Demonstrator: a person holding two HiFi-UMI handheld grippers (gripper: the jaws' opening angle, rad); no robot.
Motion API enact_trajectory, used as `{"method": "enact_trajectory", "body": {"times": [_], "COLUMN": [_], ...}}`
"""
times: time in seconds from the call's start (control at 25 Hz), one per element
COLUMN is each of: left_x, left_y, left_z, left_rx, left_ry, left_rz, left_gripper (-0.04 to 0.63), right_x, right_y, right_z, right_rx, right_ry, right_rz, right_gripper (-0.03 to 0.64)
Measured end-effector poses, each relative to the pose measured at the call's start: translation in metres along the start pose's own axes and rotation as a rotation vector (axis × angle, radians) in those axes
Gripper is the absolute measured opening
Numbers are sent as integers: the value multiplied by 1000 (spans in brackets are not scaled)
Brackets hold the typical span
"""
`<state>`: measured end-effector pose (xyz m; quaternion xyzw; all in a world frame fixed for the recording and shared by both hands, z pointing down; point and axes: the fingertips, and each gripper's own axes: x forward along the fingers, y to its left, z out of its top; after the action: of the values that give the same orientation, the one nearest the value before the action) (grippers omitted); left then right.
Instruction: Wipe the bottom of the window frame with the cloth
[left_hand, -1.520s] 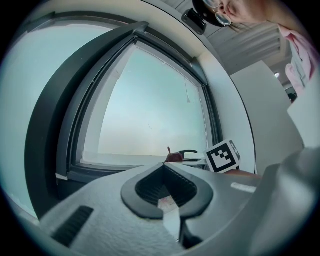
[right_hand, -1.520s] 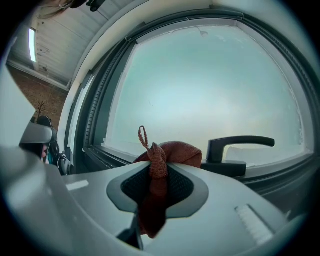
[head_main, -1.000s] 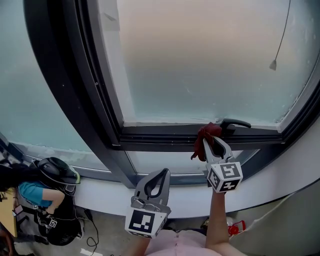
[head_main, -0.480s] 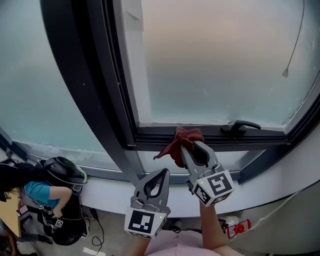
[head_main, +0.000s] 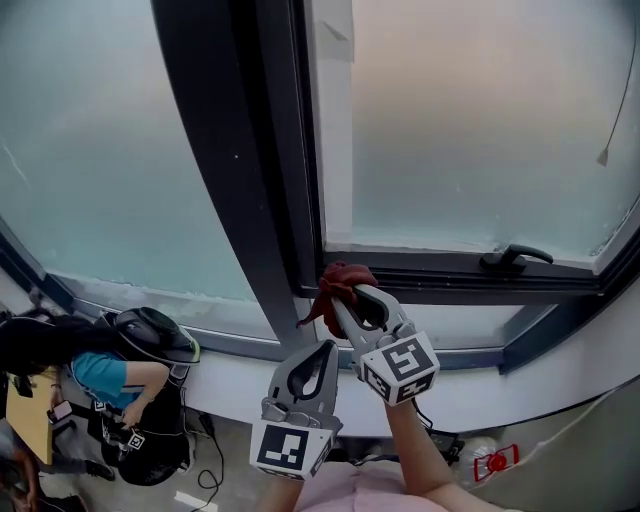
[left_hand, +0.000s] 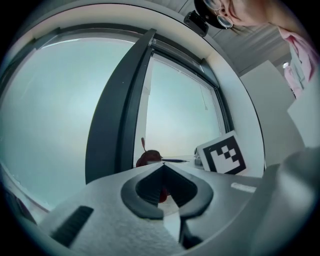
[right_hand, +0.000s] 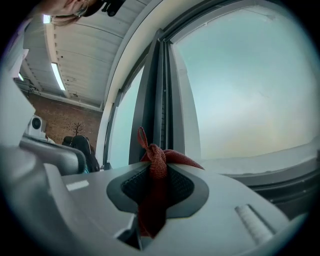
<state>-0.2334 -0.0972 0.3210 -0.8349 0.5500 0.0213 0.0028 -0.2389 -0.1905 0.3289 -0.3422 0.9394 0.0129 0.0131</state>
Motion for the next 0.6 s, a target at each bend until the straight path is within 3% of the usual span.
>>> {"method": "enact_trajectory", "body": {"times": [0.28, 0.6], "left_x": [-8, -1], "left_y": [27, 36], "left_z": [2, 4], "left_rx": [6, -9], "left_ry": [-12, -23], "left_rz": [22, -3], "left_gripper": [-6, -6], "right_x": [29, 38], "right_y": [2, 0], "right_z": [-29, -31], "right_rx": [-36, -162], "right_ry": [67, 85], "right_rz": [-26, -52], "right_gripper": [81, 80]}}
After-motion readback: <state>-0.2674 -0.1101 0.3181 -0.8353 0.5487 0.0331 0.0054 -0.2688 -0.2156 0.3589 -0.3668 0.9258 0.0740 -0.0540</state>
